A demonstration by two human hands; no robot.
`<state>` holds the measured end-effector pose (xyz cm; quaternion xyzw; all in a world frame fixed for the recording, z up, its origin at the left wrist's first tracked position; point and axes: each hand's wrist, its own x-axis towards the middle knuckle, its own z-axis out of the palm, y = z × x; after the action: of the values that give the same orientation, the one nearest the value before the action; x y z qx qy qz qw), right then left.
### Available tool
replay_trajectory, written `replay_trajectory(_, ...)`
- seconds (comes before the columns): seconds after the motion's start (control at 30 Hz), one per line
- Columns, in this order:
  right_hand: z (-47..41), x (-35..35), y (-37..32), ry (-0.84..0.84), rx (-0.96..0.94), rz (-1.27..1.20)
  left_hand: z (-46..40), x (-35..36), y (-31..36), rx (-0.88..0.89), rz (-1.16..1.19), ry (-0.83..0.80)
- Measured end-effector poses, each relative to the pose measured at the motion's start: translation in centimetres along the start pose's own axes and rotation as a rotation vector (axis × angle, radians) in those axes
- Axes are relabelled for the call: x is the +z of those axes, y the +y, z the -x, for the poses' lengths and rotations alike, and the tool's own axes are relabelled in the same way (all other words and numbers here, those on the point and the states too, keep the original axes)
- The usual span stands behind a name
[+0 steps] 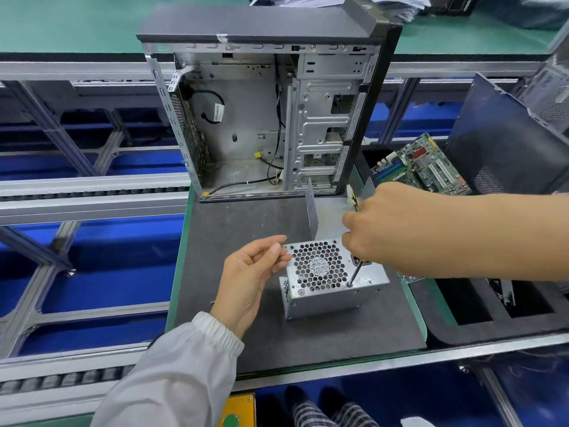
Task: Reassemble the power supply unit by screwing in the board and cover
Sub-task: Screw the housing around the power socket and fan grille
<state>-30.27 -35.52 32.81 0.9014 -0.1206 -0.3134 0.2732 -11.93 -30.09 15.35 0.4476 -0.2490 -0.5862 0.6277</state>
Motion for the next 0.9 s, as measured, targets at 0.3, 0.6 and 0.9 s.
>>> replay_trajectory(0.3, -0.5, -1.0, 3.2, 0.255, 0.332, -0.276, -0.9, 0.3, 0.9, -0.091, 0.210, -0.020)
replay_trajectory(0.6, -1.2, 0.5, 3.0, 0.325, 0.264, -0.479, -1.5, 0.6, 0.9, -0.159, 0.397, -0.084)
replay_trajectory(0.9, -0.4, 1.2, 3.5, 0.368, 0.276, -0.467, -2.1, 1.2, 0.6, -0.190, 0.441, -0.134)
